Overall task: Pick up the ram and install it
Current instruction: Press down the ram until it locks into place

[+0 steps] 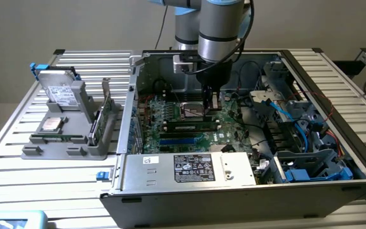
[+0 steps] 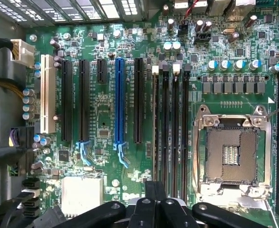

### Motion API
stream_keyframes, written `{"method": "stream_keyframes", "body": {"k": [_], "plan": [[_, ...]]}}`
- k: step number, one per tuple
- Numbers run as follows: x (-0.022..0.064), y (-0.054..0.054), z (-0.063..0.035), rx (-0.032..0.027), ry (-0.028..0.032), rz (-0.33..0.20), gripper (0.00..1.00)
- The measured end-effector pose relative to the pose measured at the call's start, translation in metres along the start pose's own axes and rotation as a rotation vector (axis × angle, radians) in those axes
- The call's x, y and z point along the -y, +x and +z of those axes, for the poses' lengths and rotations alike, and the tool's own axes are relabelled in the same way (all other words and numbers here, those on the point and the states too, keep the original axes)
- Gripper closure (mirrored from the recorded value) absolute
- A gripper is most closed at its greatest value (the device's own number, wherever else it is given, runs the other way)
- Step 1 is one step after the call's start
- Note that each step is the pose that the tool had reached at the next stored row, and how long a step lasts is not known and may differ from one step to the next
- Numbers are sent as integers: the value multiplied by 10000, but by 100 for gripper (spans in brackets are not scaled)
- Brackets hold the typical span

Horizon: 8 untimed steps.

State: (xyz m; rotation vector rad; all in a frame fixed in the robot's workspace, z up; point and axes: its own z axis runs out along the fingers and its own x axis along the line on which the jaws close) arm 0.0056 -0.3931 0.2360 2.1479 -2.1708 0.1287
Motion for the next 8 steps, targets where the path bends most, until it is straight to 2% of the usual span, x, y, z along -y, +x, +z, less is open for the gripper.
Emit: {"method": "stream_keyframes", "body": {"k": [3,8], "plan": [[-1,-1,10,-23,26,2,89],[-1,-3,24,-21,89,10,89]]}}
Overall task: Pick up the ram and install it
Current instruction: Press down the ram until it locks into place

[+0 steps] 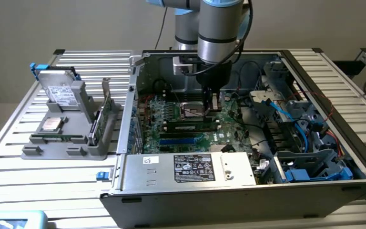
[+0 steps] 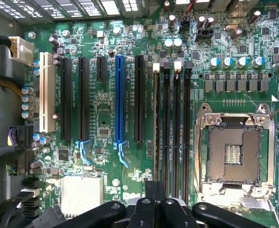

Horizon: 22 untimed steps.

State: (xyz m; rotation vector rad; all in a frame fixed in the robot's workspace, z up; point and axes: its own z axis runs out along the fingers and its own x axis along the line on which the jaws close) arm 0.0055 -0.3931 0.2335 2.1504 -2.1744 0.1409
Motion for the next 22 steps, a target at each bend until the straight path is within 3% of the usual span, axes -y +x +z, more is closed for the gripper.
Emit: {"method": "stream_keyframes", "body": {"k": [22], "plan": [[-7,-8,62,-2,5,1,89]]}}
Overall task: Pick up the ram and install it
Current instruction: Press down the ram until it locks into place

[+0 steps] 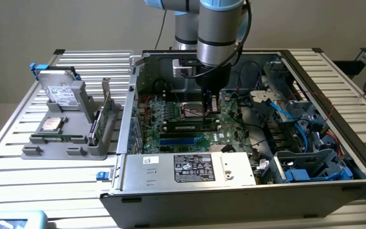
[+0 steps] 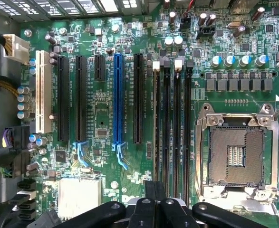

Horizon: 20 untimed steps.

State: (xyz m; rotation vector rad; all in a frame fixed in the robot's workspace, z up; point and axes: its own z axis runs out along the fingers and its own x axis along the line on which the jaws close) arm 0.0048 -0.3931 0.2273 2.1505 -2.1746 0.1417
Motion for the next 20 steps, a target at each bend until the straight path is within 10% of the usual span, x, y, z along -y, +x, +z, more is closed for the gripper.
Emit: {"method": "stream_keyframes", "body": {"k": [20], "plan": [[-1,-2,13,1,0,0,89]]}}
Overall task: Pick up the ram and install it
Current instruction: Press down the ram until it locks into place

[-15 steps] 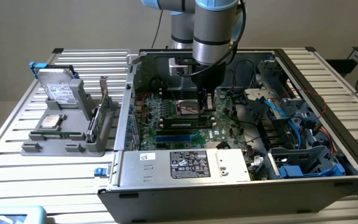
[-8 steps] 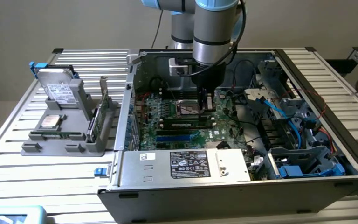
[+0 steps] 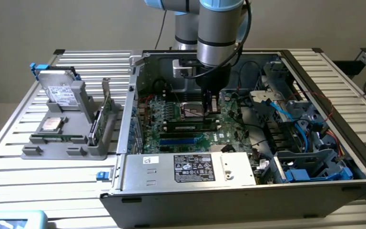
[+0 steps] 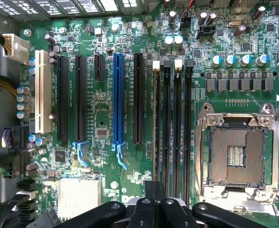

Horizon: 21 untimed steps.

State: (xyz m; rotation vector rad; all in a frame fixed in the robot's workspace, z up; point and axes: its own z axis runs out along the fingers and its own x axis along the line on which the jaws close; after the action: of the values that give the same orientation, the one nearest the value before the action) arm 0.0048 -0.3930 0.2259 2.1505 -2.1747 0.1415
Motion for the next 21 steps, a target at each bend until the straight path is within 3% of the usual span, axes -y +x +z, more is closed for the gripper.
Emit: {"method": "stream_keyframes", "body": {"k": [12,14,16,21], "plan": [[-16,-1,11,2,0,-1,89],[-19,0,-18,24,3,4,89],[-32,12,-99,8,1,1,89],[-178,16,-113,6,20,3,89]]}}
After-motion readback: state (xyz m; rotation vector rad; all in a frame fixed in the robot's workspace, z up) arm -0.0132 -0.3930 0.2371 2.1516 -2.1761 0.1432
